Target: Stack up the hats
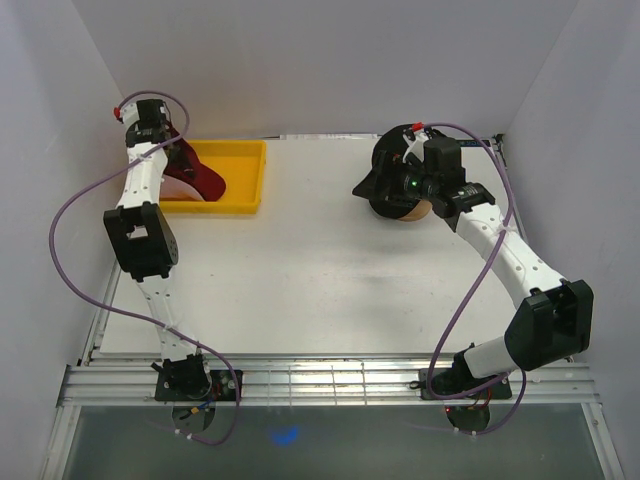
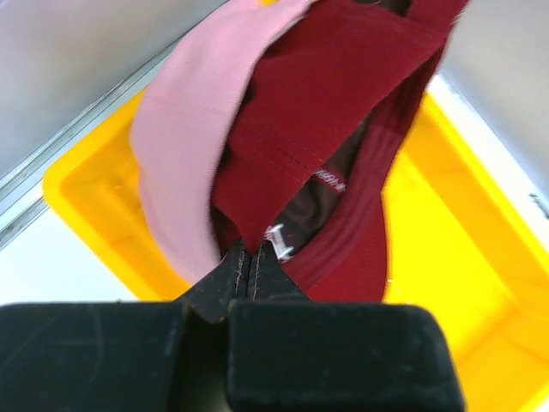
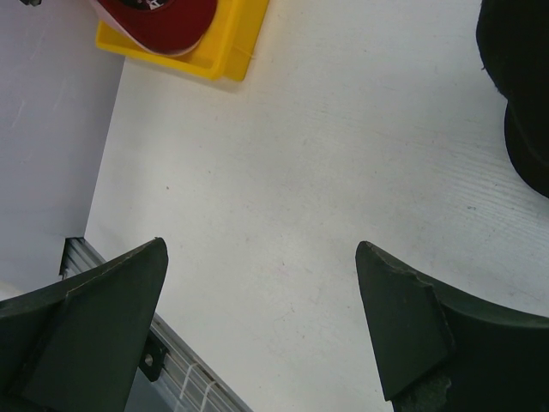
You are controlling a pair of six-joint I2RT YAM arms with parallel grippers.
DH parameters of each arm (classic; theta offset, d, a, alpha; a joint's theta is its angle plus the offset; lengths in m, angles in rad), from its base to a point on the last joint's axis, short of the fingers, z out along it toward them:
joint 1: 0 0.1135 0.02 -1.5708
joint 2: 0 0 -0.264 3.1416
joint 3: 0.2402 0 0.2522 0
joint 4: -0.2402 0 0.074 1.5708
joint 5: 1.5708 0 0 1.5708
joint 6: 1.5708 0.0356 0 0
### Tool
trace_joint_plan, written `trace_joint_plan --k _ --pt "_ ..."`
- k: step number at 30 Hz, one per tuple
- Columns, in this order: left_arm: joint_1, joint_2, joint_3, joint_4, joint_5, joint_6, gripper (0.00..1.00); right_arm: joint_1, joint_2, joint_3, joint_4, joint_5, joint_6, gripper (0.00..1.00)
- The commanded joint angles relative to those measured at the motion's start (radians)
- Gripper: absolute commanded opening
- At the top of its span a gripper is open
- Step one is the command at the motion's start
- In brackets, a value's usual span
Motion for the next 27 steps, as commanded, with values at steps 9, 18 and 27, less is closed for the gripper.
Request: trace_joint_plan --k 9,18,27 --pt "-0.032 -0.144 0.094 0.121 0.234 0.098 0.00 0.012 0.027 0.057 0.008 -0.002 -0.031 0.95" --pt "-0.044 -0.216 0.130 0.146 0.375 0.110 0.00 0.018 0.046 0.106 -0.028 0.009 -0.074 0.96" --pt "-0.144 -0.379 -0.009 0.182 0.495 0.168 0.00 0.018 0.076 0.177 -0.069 0.009 -0.082 0.96"
